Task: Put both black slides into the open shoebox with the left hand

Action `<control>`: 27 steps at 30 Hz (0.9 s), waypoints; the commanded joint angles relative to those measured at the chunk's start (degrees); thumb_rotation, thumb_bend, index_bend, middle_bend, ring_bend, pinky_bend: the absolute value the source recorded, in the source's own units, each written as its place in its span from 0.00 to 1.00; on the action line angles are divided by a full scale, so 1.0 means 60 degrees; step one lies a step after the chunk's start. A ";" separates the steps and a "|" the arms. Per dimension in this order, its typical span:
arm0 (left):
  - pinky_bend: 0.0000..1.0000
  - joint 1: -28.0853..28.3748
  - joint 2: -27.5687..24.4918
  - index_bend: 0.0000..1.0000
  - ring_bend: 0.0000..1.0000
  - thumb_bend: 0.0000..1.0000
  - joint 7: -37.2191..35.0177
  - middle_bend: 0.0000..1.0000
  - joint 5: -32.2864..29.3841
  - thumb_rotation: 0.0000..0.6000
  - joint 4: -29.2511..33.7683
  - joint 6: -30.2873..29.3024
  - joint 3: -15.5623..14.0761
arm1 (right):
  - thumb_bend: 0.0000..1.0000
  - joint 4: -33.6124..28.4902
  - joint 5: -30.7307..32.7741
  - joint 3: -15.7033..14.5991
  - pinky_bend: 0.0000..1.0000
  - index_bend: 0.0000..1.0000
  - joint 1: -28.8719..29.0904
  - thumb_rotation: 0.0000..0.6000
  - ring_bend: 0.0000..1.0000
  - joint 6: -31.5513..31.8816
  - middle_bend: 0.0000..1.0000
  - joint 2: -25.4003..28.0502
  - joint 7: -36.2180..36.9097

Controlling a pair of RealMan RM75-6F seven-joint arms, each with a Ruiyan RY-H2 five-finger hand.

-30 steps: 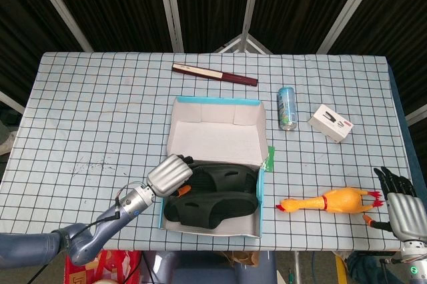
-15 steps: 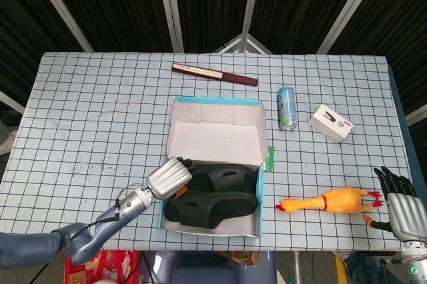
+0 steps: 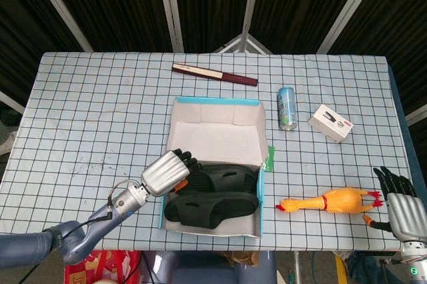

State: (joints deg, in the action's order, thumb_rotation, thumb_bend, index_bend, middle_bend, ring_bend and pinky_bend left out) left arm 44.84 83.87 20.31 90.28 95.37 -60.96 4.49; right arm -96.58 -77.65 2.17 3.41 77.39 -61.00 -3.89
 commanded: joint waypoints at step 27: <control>0.24 -0.6323 -0.1506 0.14 0.08 0.42 0.0858 0.14 -0.0905 1.00 -0.1260 -0.7045 -0.0470 | 0.16 0.0153 -0.0610 -0.0105 0.07 0.00 0.0016 1.00 0.09 0.0272 0.05 -0.0166 -0.0132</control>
State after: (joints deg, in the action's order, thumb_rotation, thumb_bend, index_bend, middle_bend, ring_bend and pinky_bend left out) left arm 8.27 74.89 27.26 88.46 88.16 -105.84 1.55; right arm -95.67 -81.22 1.58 3.49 79.01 -61.98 -4.66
